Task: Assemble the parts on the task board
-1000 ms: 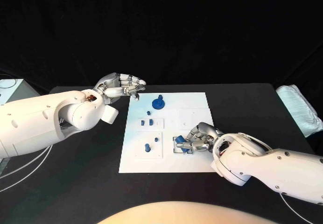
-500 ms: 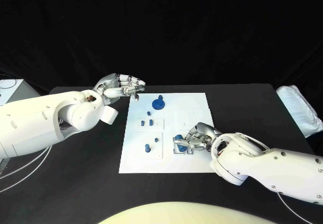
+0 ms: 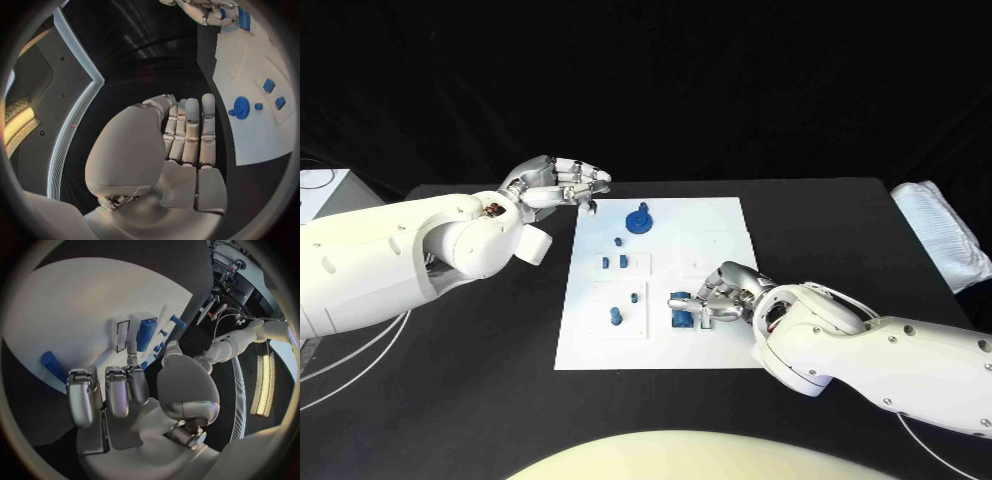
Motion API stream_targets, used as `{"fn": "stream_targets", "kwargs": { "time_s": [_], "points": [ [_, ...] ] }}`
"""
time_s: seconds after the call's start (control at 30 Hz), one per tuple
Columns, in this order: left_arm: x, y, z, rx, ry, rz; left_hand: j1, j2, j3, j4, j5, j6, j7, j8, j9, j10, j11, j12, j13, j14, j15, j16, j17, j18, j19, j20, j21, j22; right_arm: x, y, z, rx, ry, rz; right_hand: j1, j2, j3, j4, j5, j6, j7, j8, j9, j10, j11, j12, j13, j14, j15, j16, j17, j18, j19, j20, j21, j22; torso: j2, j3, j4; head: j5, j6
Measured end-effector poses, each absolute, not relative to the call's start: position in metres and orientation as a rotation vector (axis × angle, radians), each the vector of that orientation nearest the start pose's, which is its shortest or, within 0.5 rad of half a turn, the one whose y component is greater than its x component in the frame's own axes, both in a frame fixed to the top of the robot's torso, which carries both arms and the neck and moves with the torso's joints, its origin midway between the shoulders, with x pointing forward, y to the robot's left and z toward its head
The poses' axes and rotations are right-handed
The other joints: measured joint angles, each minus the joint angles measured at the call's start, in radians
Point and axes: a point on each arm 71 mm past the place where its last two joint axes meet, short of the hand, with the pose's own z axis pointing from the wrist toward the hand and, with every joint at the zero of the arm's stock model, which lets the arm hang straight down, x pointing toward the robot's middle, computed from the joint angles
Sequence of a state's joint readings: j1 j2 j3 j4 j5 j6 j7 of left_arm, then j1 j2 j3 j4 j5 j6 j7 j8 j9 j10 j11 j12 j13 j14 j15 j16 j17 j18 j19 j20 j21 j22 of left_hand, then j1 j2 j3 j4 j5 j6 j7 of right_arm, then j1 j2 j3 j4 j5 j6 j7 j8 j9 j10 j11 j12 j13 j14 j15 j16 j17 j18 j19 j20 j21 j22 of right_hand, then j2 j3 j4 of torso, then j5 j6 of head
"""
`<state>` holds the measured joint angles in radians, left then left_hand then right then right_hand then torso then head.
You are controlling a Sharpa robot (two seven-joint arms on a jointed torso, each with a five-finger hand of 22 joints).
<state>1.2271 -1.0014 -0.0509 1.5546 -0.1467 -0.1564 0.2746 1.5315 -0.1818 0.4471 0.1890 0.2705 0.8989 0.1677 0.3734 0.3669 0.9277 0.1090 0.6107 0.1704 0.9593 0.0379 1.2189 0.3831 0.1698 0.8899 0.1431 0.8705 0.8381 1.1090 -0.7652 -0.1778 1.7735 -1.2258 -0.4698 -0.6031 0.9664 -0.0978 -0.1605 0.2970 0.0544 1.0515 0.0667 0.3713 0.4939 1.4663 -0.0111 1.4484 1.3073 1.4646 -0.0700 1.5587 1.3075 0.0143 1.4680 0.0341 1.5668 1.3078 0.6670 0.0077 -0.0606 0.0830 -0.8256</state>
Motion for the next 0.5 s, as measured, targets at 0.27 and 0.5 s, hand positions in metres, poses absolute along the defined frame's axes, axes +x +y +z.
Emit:
{"fn": "stream_targets", "kwargs": {
  "time_s": [0.27,0.5],
  "points": [
    [0.479,0.268,-0.171,-1.003,1.583,-1.464,0.0,0.0,0.0,0.0,0.0,0.0,0.0,0.0,0.0,0.0,0.0,0.0,0.0,0.0,0.0,0.0,0.0,0.0,0.0,0.0,0.0,0.0,0.389,-0.138,-0.257,0.291,2.011,0.592,0.184,0.025,0.027,-0.011,0.0,-0.003,-0.003,0.008,0.0,0.0,0.0,0.0,0.0,0.0,0.0,0.0,0.0,0.0,0.0,0.0,0.0,0.0,0.0,-0.0001,0.0003,-0.001,0.002],
    [0.479,0.269,-0.171,-1.003,1.583,-1.462,0.0,0.0,0.0,0.0,0.0,0.0,0.0,0.0,0.0,0.0,0.0,0.0,0.0,0.0,0.0,0.0,0.0,0.0,0.0,0.0,0.0,0.0,0.385,-0.143,-0.252,0.27,1.975,0.631,0.369,-0.023,0.108,-0.025,0.0,-0.004,-0.004,0.008,-0.008,0.0,0.0,0.0,0.0,0.0,0.0,0.0,0.0,0.0,0.0,0.0,0.0,0.0,0.0,-0.0001,-0.0003,0.0,0.005]
  ]
}}
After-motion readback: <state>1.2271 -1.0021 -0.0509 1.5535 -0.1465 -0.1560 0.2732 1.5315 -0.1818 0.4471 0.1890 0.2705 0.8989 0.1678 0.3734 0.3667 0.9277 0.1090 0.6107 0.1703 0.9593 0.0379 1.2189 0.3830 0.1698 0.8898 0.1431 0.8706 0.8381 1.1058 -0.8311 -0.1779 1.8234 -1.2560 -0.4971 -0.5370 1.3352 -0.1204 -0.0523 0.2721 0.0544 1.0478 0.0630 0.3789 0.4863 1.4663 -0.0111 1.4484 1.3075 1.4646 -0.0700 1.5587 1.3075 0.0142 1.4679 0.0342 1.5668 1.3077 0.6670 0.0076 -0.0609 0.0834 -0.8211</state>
